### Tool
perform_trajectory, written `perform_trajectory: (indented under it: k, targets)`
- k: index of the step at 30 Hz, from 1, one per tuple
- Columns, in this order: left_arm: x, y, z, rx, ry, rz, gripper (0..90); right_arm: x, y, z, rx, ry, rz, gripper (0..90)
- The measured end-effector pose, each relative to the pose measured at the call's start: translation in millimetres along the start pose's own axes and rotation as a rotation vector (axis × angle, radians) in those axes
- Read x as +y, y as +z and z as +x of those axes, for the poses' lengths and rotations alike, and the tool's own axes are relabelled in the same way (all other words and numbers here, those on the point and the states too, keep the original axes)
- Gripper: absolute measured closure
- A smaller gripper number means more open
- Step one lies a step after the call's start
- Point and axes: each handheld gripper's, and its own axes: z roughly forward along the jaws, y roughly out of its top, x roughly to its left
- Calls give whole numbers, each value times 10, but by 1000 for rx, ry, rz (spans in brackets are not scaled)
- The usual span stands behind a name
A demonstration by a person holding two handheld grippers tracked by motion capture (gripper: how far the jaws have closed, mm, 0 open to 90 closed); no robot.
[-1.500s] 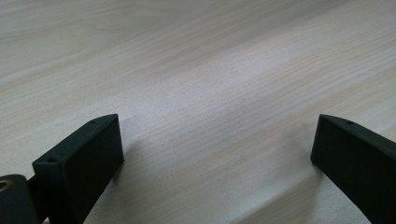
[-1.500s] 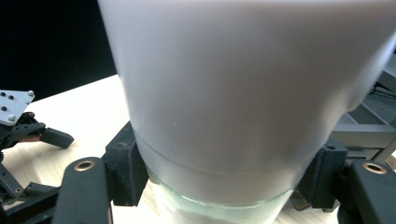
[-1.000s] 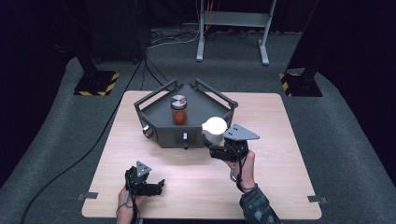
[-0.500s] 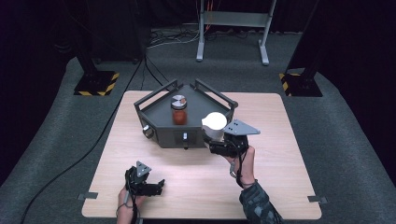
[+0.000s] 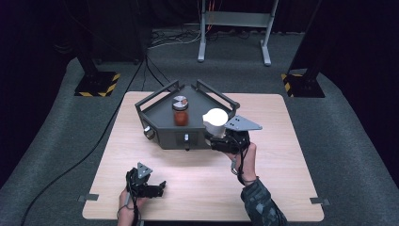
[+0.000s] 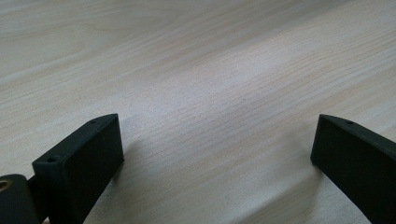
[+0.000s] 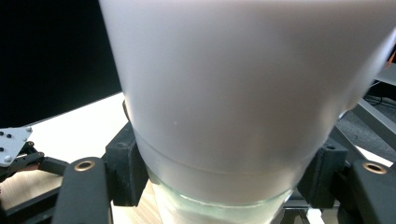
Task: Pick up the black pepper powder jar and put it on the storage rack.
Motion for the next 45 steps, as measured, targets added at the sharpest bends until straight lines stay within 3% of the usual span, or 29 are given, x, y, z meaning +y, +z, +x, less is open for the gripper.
perform_trajectory:
  k: [45]
  targets:
    - [-1,-1,0,0,1,0,21,252,359,-259,-23,38,36,300]
